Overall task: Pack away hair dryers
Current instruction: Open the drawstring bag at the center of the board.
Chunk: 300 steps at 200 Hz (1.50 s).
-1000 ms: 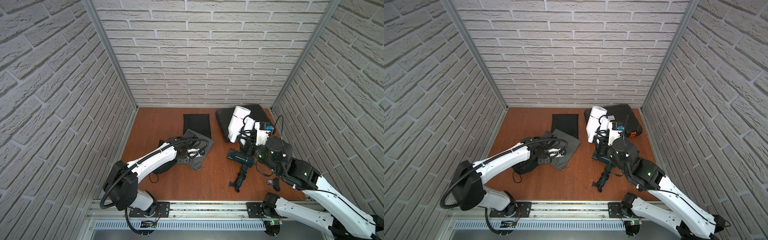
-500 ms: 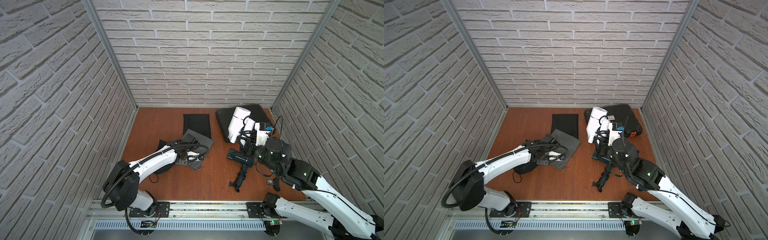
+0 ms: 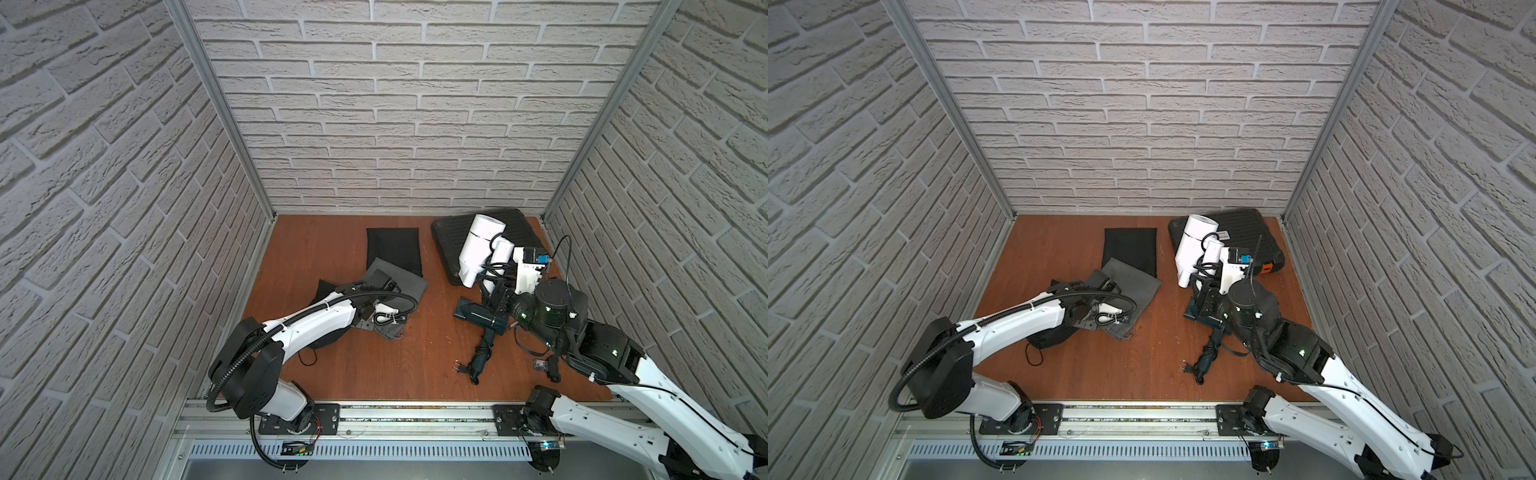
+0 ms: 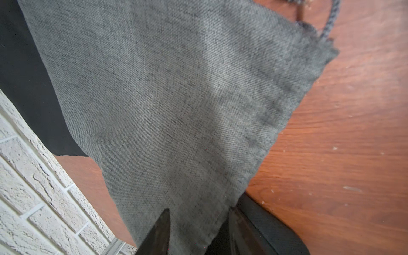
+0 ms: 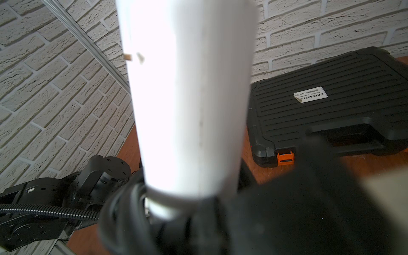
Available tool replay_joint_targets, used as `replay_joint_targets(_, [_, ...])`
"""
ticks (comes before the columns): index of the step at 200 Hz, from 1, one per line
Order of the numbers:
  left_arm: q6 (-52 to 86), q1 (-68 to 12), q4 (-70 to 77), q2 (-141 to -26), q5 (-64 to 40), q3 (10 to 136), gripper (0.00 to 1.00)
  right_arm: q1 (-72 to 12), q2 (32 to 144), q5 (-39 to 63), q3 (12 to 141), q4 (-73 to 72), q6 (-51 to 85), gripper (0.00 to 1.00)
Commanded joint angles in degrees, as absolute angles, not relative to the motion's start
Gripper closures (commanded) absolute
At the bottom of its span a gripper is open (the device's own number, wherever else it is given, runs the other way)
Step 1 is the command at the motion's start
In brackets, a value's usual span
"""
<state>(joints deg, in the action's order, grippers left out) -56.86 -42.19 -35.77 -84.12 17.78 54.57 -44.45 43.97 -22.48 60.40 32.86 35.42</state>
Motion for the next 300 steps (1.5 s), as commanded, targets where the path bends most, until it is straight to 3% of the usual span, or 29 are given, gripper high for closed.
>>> replay_joint_targets(1, [-59.3,-42.6,-35.6,-83.9,18.3,53.1,0.58,-44.0,42.8,-23.9,60.3,27.5,35.6,0.98])
replay_joint_targets(93, [-62.7,-41.4,-35.0,-84.1,18.6,53.2,0.63,-44.1,42.7,-24.1,60.2,27.3,35.6,0.98])
replay_joint_targets(170, [-63.9,-41.0,-36.5,-85.1,17.6,54.5,1.0,-44.0,42.1,-24.7,60.2,27.9,35.3,0.98])
replay_joint_targets(236, [-60.8,-40.7,-35.4,-86.4,18.1,57.7,1.0,-44.0,41.0,-24.9,60.1,28.7,35.5,0.98])
replay_joint_targets(300, [-39.8,-36.7,-53.0,-95.5,12.6,83.5,1.0,-44.1,38.7,-23.4,63.8,35.5,36.2,0.97])
